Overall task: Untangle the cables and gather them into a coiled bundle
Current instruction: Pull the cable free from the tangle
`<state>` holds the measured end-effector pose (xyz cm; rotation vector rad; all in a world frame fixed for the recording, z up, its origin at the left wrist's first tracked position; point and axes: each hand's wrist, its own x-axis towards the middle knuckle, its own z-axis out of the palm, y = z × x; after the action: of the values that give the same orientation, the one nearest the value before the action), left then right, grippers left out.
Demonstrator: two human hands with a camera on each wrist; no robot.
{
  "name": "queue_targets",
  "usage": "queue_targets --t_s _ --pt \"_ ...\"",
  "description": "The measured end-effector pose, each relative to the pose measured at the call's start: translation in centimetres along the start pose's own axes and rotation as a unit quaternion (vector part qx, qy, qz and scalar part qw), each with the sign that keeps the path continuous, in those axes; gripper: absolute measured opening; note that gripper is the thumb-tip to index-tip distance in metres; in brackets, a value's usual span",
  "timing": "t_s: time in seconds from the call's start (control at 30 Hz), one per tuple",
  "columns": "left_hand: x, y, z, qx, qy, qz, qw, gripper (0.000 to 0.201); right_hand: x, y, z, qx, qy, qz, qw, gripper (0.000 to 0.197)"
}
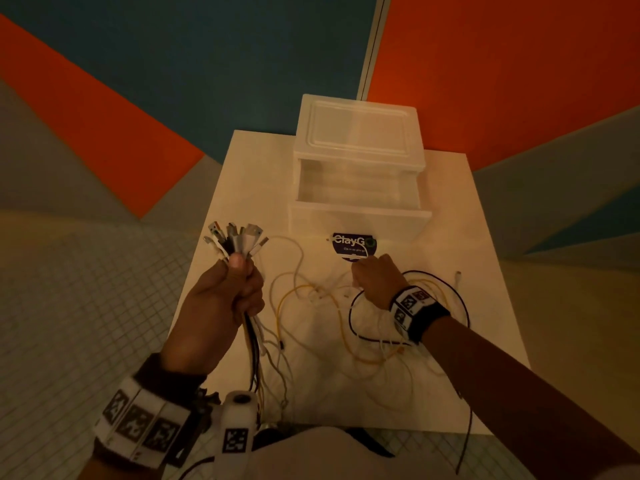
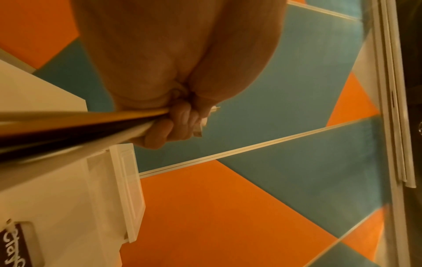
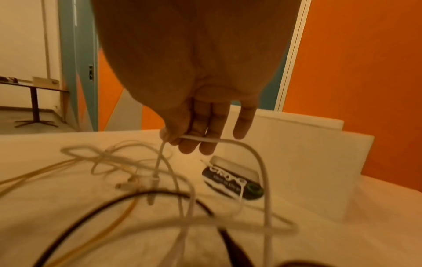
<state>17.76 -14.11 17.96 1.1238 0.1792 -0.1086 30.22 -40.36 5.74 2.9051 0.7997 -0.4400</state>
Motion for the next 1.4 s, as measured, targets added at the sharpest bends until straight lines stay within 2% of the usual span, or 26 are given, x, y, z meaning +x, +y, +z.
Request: queue_targets --t_s 0.07,0.1,0.13,0.2,0.27,0.3,0.37,0.47,0.57,0.73,0.83,1.03,1.13,1.2,1.3,1.4 --pt "0.3 0.1 0.2 0.004 0.017 -0.005 1.000 0.028 -0.6 0.3 -1.2 0.143 0.019 0.038 0.989 0.012" --pt "0.4 0.0 0.2 -0.001 0.020 -0.005 1.000 0.027 -1.0 0.3 -2.1 0.243 0.034 0.062 0.967 0.014" --pt "0.7 -0.1 0.2 -0.008 0.021 -0.006 1.000 0.026 -1.4 0.1 -3.1 0.343 0.053 0.081 0.934 0.016" --pt "1.3 -0.5 0.4 -0.027 0.021 -0.015 0.999 0.023 -2.7 -0.9 -5.2 0.513 0.109 0.100 0.846 0.016" --pt "1.9 -1.0 1.1 -0.047 0.023 -0.030 0.998 0.020 -4.1 -3.1 -7.3 0.628 0.160 0.083 0.757 0.015" --pt "2.1 -1.2 1.5 -0.053 0.023 -0.035 0.998 0.019 -4.9 -4.4 -8.3 0.648 0.187 0.066 0.735 0.013" --pt "2.3 -1.6 2.6 -0.053 0.021 -0.040 0.998 0.018 -6.3 -7.1 -9.9 0.631 0.242 0.027 0.736 0.009" --pt "2.1 -1.9 3.5 -0.037 0.020 -0.040 0.998 0.018 -7.4 -10.4 -10.9 0.584 0.285 -0.018 0.760 0.007" --pt "1.7 -2.0 4.1 -0.015 0.013 -0.031 0.999 0.023 -7.3 -12.1 -10.3 0.542 0.299 -0.046 0.784 0.005" --pt "0.9 -2.0 4.1 0.023 0.013 -0.028 0.999 0.035 -7.5 -13.2 -9.8 0.480 0.309 -0.070 0.818 0.012" --pt "0.5 -2.0 4.3 0.036 0.006 -0.025 0.999 0.039 -7.6 -13.1 -10.3 0.473 0.315 -0.068 0.820 0.011" --pt "0.0 -2.2 4.8 0.054 0.009 -0.008 0.998 0.033 -8.1 -13.0 -10.5 0.481 0.324 -0.056 0.813 0.011" --pt "0.1 -2.4 4.6 0.050 0.008 -0.005 0.999 0.039 -8.1 -12.8 -10.5 0.480 0.328 -0.054 0.812 0.010" --pt "0.1 -2.8 4.5 0.054 0.007 0.004 0.999 0.044 -8.2 -12.8 -10.3 0.510 0.315 -0.050 0.799 0.009" --pt "0.3 -2.8 4.2 0.040 0.037 0.034 0.998 0.032 -8.5 -12.5 -8.9 0.561 0.264 -0.026 0.784 0.016" --pt "0.9 -1.0 2.7 -0.077 0.022 0.062 0.995 0.024 -8.3 -10.3 -5.1 0.568 0.179 -0.037 0.802 0.019"
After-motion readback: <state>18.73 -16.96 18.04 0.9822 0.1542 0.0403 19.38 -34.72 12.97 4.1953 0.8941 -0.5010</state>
